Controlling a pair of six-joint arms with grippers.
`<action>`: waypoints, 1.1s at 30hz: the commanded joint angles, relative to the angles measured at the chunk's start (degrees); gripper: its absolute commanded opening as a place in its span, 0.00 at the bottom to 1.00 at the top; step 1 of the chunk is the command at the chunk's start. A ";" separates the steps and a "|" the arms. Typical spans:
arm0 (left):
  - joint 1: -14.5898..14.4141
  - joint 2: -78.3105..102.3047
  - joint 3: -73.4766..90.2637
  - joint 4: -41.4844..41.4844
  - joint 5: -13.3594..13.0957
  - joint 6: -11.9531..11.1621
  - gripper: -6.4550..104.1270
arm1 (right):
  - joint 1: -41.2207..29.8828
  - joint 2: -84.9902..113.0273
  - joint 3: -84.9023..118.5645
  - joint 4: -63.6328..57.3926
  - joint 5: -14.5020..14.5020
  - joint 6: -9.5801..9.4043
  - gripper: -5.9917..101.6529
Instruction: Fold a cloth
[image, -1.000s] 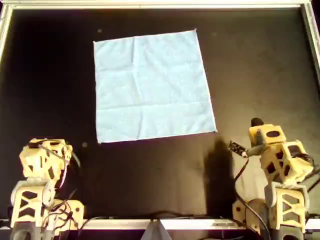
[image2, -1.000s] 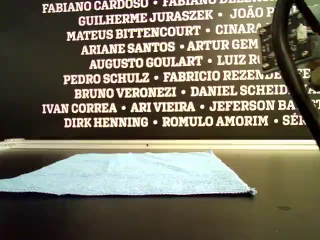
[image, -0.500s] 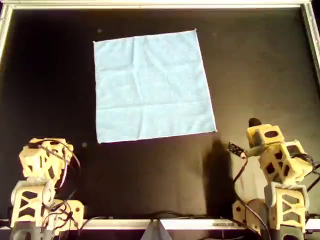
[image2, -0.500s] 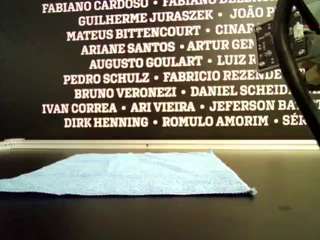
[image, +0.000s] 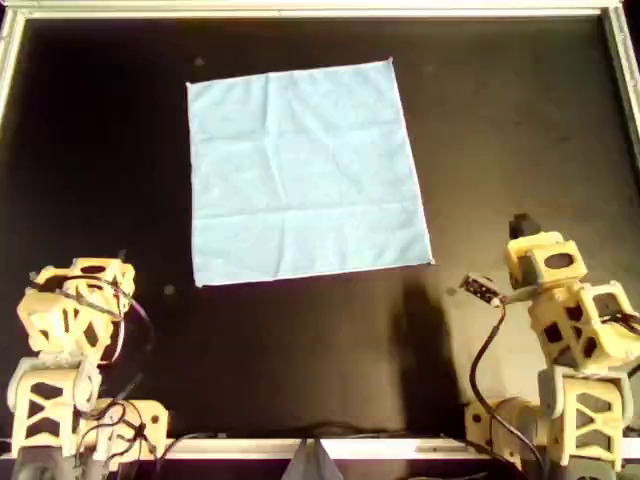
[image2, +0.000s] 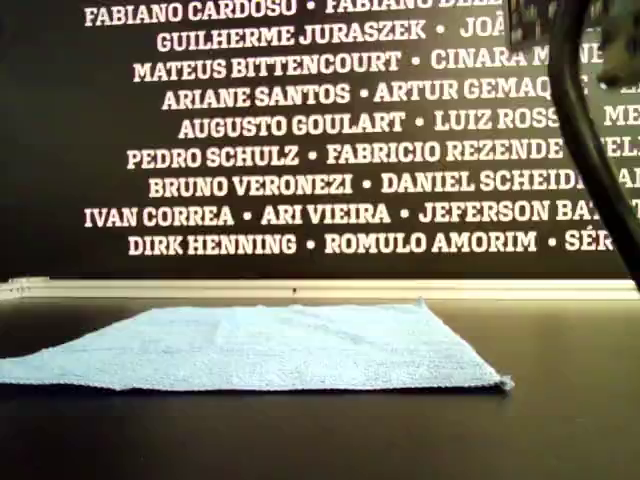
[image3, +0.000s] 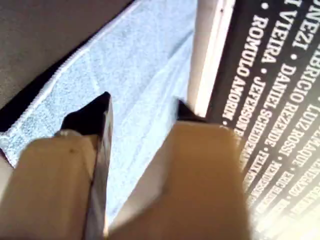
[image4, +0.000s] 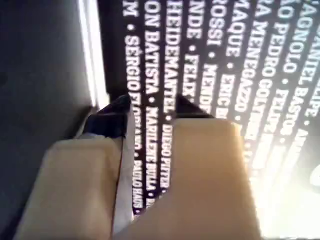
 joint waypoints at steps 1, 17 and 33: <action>0.18 0.79 -2.81 -1.32 0.35 -0.18 0.67 | -0.09 2.11 -3.34 -0.97 0.09 -0.35 0.56; 0.00 -0.09 -0.18 -0.09 0.44 -0.26 0.80 | 0.18 -9.05 -0.70 0.00 -0.53 -0.44 0.68; -0.79 -65.57 -31.20 0.00 0.53 -0.44 0.82 | 7.73 -62.84 -25.58 1.58 -0.09 -0.53 0.68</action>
